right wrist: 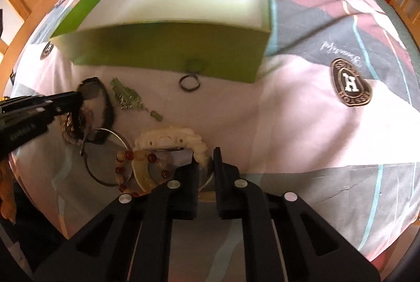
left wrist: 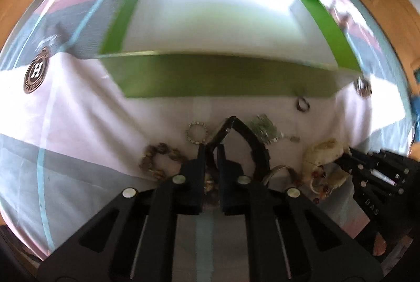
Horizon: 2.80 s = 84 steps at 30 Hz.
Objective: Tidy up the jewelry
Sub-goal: 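Grasp the cream watch with the right tool while the left tool grasps the black band watch, then drop the cream watch into the green box with the right tool while the left drops the black watch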
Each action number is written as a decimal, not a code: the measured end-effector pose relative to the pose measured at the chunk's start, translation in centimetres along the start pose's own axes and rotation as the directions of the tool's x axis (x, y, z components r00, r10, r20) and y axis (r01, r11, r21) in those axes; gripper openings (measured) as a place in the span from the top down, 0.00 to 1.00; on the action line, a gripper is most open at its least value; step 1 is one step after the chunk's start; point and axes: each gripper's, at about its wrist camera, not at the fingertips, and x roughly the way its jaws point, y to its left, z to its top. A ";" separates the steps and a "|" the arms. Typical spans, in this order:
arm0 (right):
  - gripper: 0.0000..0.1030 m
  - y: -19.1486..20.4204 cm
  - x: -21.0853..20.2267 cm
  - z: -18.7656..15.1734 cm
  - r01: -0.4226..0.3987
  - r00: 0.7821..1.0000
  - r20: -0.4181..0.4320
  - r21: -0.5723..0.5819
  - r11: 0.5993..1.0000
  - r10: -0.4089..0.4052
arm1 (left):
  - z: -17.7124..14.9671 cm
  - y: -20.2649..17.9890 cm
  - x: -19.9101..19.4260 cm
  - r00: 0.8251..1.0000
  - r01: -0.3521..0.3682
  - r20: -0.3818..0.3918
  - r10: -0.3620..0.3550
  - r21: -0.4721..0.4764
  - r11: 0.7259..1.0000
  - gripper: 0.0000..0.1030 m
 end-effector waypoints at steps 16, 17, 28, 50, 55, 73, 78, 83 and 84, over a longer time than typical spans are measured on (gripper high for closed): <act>0.77 -4.0 -1.2 1.1 -0.106 0.983 0.167 0.216 0.971 0.070 | 0.9 4.6 -0.8 0.999 -0.052 0.004 0.054 -0.146 0.988 0.91; 0.74 -3.3 -1.6 0.9 -0.105 0.984 0.166 0.227 0.968 0.068 | 0.9 4.7 -0.7 0.998 -0.057 0.002 0.058 -0.146 0.988 0.91; 0.60 -2.0 0.6 1.4 0.015 0.994 0.099 0.261 0.965 -0.042 | 1.3 7.0 1.6 0.997 -0.058 -0.063 0.043 -0.246 0.968 0.69; 0.90 1.2 1.1 2.2 -0.002 0.993 0.120 0.159 0.987 -0.018 | 2.7 3.6 0.3 0.997 -0.056 0.047 0.066 -0.188 0.981 0.91; 0.90 2.0 -1.1 2.5 -0.070 0.981 0.186 0.127 0.989 0.045 | 2.3 2.6 -3.1 0.989 -0.017 0.145 0.035 -0.126 0.992 0.91; 0.89 2.7 -0.7 10.5 -0.107 0.933 0.358 0.171 0.979 0.040 | 9.5 1.6 -3.9 0.974 -0.022 0.222 0.039 -0.074 0.997 0.91; 0.53 2.8 -1.1 10.3 -0.104 0.931 0.364 0.164 0.981 0.038 | 9.3 1.6 -3.5 0.973 -0.033 0.225 0.052 -0.086 0.996 0.73; 0.49 3.1 -4.0 8.0 -0.188 0.926 0.353 0.122 0.974 0.134 | 7.5 1.1 -5.3 0.973 -0.030 0.227 0.041 -0.052 0.998 0.65; 0.49 3.3 -4.0 7.3 -0.203 0.932 0.328 0.113 0.973 0.157 | 6.7 1.1 -5.5 0.978 -0.029 0.205 0.038 -0.046 0.999 0.65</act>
